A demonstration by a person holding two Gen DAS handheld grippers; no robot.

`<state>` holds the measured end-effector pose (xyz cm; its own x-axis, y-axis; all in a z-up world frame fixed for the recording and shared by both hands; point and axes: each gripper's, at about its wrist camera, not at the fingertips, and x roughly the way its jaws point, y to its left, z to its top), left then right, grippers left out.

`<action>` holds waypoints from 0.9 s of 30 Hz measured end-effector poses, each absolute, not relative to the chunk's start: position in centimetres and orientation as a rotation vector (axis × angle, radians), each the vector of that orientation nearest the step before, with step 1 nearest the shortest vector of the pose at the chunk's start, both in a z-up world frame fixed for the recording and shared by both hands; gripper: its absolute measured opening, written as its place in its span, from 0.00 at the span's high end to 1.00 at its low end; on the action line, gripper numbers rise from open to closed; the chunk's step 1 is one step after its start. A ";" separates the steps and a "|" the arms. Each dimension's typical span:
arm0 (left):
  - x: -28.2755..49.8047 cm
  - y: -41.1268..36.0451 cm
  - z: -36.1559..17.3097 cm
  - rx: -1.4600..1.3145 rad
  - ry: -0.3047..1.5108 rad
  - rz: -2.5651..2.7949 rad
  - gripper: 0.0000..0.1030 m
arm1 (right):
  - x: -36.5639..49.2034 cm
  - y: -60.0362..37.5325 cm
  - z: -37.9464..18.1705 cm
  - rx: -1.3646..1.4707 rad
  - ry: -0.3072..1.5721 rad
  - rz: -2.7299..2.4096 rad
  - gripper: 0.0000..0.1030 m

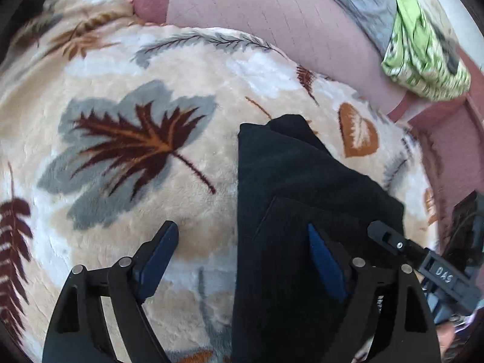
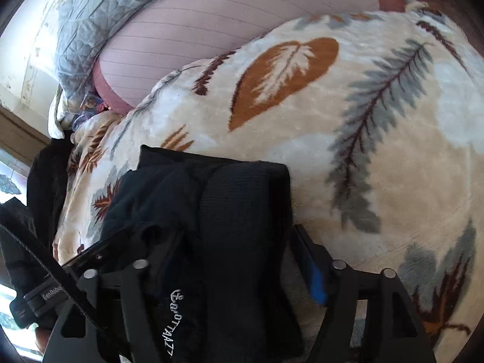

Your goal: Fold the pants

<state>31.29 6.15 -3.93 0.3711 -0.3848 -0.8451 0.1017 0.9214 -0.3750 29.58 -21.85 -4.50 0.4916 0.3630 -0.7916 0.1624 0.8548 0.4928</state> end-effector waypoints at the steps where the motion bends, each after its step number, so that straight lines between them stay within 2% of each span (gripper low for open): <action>1: 30.9 6.7 -3.4 -0.288 1.147 -0.315 0.17 | 29.3 -22.0 -4.2 0.560 1.056 0.135 0.26; 6: 26.1 8.4 0.0 -0.288 1.038 -0.308 0.17 | 25.9 -23.0 0.8 0.509 0.903 0.112 0.26; 9: 23.3 8.2 -0.6 -0.287 1.013 -0.301 0.17 | 23.4 -23.4 2.4 0.608 0.840 0.178 0.26; 13: 22.2 6.8 -4.3 -0.273 1.085 -0.268 0.15 | 21.0 -23.0 -0.6 0.831 0.870 0.273 0.26; 15: 22.2 6.9 -4.6 -0.294 1.085 -0.266 0.12 | 21.1 -22.5 -3.1 0.854 0.944 0.248 0.28; 17: 22.2 6.9 -4.0 -0.276 1.106 -0.241 0.12 | 21.2 -22.7 -4.6 0.864 0.939 0.232 0.32; 22: 17.9 8.1 -1.4 -0.264 1.090 -0.201 0.12 | 19.4 -22.3 -0.9 0.799 0.908 0.192 0.29; 27: 11.0 9.2 -0.8 -0.258 1.081 -0.161 0.12 | 12.4 -20.5 0.6 0.657 0.872 0.143 0.25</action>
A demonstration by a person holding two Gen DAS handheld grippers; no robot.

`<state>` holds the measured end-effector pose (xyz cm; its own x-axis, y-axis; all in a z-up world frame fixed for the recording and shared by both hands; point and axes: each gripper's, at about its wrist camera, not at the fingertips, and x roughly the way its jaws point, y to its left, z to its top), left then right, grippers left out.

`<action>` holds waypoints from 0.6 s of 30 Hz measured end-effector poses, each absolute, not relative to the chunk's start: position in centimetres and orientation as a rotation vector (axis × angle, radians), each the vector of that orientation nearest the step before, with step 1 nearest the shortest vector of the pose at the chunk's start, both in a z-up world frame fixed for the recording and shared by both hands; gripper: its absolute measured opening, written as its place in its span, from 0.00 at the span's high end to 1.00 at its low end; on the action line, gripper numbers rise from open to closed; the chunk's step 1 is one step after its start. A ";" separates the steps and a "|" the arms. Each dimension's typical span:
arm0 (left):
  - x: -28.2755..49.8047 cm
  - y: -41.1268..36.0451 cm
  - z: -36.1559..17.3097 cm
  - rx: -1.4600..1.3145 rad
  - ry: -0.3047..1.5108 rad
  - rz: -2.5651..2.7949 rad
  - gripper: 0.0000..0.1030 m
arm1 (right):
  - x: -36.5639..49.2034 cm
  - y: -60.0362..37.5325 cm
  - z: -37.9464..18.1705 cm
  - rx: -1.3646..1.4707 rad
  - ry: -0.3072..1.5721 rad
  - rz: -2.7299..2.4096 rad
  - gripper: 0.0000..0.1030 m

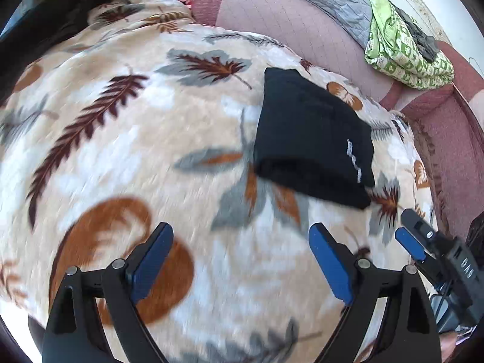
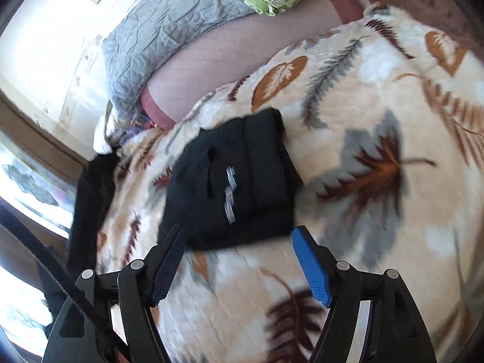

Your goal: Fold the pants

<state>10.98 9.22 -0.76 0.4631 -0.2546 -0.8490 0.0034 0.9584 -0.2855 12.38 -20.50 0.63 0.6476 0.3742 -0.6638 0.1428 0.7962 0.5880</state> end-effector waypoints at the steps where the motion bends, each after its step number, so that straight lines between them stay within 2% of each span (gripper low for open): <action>1: 9.9 9.3 -0.7 -0.251 1.073 -0.153 0.12 | 11.0 -20.0 0.5 0.619 0.876 0.133 0.25; 6: 5.7 9.1 1.1 -0.201 0.976 -0.109 0.12 | 4.9 -18.3 -0.4 0.458 0.887 0.029 0.25; 12: 1.8 7.8 5.4 -0.148 0.779 -0.098 0.12 | 1.1 -17.4 -0.7 0.430 0.889 -0.021 0.25; 14: 0.4 7.5 6.8 -0.127 0.693 -0.076 0.10 | 0.8 -16.7 0.1 0.402 0.871 -0.018 0.24; 16: -1.3 7.3 8.3 -0.106 0.583 -0.043 0.02 | 0.5 -16.2 1.0 0.372 0.845 -0.015 0.24; 18: -2.7 7.3 9.7 -0.087 0.478 -0.003 0.00 | -0.1 -15.8 1.8 0.355 0.818 -0.012 0.24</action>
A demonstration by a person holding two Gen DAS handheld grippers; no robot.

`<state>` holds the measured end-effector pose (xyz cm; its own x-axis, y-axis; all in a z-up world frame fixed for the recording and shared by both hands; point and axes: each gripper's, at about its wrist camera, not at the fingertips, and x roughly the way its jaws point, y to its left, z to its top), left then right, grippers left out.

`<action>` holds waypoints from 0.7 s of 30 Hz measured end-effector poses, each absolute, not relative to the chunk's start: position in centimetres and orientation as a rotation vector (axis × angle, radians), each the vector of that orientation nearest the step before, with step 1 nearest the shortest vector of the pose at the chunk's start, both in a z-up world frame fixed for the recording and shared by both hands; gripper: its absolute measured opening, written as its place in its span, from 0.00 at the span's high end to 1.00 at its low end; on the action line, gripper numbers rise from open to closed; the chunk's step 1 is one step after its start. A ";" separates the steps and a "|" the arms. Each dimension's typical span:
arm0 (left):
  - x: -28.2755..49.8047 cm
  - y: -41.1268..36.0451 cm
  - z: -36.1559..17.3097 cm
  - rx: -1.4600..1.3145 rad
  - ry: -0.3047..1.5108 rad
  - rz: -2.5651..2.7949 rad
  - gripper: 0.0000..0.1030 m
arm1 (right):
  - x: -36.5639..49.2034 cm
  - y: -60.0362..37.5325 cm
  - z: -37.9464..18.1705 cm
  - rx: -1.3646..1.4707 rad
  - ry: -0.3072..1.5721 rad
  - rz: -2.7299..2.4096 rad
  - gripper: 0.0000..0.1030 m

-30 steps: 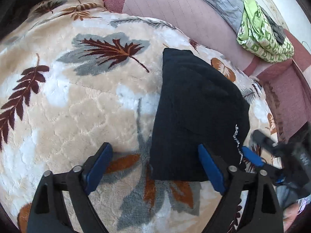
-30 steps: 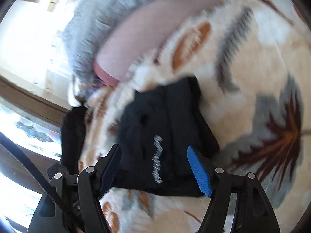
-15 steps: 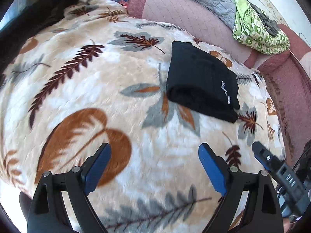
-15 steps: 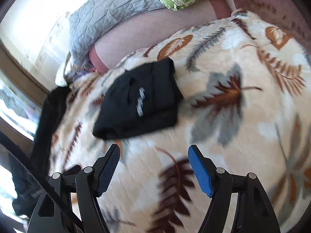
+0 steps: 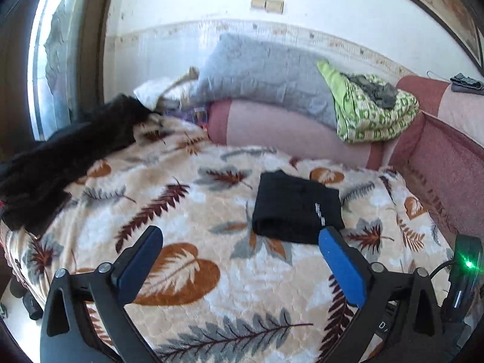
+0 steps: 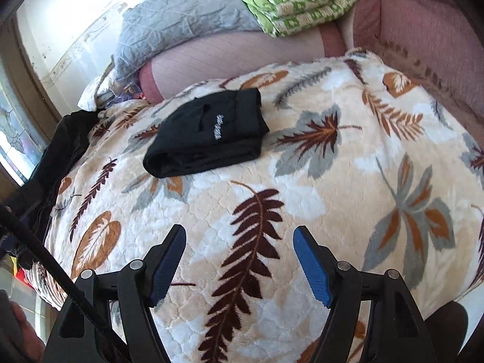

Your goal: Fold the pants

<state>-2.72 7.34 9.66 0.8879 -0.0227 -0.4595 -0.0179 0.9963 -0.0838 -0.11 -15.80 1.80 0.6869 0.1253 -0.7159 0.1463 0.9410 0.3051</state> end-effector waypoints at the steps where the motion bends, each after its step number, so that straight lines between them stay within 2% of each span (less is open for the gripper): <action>1: -3.4 7.4 10.4 -0.079 0.430 0.019 0.00 | -0.2 -15.6 2.1 0.347 0.807 -0.014 0.23; 4: -4.8 7.6 12.7 -0.048 0.342 0.050 0.00 | -0.5 -15.5 2.9 0.341 0.780 -0.017 0.23; 10: -5.3 8.0 13.6 -0.083 0.361 -0.033 0.00 | -0.7 -15.4 3.3 0.345 0.775 -0.014 0.22; 12: -4.3 7.7 12.5 -0.068 0.421 -0.058 0.00 | -0.5 -15.1 2.8 0.345 0.792 -0.010 0.22; 18: -0.4 6.7 7.0 -0.038 0.776 -0.075 0.00 | 0.0 -14.9 1.5 0.327 0.848 -0.024 0.22; 21: 0.4 6.7 5.0 -0.037 0.875 -0.061 0.00 | 0.1 -15.0 1.1 0.327 0.862 -0.030 0.22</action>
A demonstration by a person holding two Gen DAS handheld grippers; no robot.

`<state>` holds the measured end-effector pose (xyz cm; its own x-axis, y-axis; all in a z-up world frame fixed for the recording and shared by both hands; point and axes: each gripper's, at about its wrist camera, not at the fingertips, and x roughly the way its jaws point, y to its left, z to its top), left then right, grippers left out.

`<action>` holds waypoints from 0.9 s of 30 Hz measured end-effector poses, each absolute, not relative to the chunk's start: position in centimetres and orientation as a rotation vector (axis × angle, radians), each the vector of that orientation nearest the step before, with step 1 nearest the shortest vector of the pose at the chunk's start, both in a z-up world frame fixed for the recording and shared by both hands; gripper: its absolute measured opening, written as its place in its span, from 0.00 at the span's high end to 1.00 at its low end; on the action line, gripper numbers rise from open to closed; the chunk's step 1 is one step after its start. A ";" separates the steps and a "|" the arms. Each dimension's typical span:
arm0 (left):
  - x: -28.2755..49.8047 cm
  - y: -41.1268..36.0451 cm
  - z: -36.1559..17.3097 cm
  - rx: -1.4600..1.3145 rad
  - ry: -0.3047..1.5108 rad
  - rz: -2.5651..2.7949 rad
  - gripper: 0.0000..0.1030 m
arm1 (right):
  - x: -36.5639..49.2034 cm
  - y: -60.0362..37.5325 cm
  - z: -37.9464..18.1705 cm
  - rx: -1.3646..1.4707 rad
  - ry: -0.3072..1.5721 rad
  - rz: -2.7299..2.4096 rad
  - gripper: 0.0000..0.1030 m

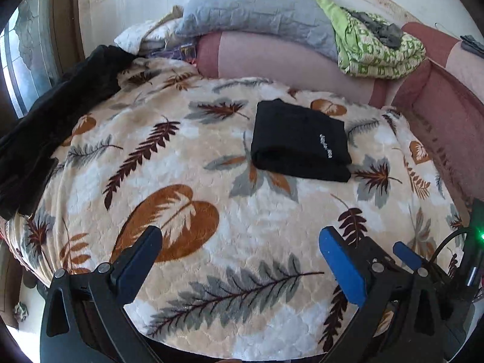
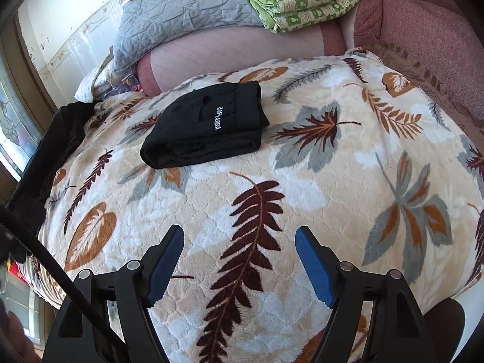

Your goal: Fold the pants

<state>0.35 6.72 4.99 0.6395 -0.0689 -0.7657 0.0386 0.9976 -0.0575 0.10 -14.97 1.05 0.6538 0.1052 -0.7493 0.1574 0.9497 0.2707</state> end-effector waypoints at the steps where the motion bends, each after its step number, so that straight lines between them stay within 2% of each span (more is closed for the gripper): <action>1: 0.3 6.7 4.8 -0.035 0.882 -0.058 0.00 | 0.1 -14.9 0.9 0.325 0.866 -0.030 0.21; 27: 1.1 5.1 2.1 0.035 0.992 -0.095 0.00 | 0.6 -13.6 -1.9 0.267 0.945 -0.026 0.19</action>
